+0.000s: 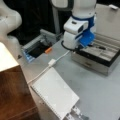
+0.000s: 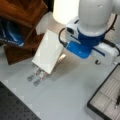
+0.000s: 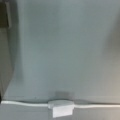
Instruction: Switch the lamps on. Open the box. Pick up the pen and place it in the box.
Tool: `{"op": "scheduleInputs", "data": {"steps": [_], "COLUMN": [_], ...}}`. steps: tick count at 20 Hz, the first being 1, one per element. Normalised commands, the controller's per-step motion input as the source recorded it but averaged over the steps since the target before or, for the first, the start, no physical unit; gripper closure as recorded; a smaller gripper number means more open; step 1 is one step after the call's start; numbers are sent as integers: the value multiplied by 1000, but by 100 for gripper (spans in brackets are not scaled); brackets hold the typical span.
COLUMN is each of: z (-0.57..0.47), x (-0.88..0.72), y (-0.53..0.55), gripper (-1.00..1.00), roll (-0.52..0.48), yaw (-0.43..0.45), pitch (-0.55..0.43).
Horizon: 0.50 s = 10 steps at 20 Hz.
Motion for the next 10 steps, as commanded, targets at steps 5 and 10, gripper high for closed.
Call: {"op": "scheduleInputs", "data": {"steps": [5,10], "z": [-11,-84], "x": [-232,-284], "y": [-251,-199], "gripper": [-100,-100], "roll": [164,143], "yaw": [-3,18], "pitch": [-45,-85]}}
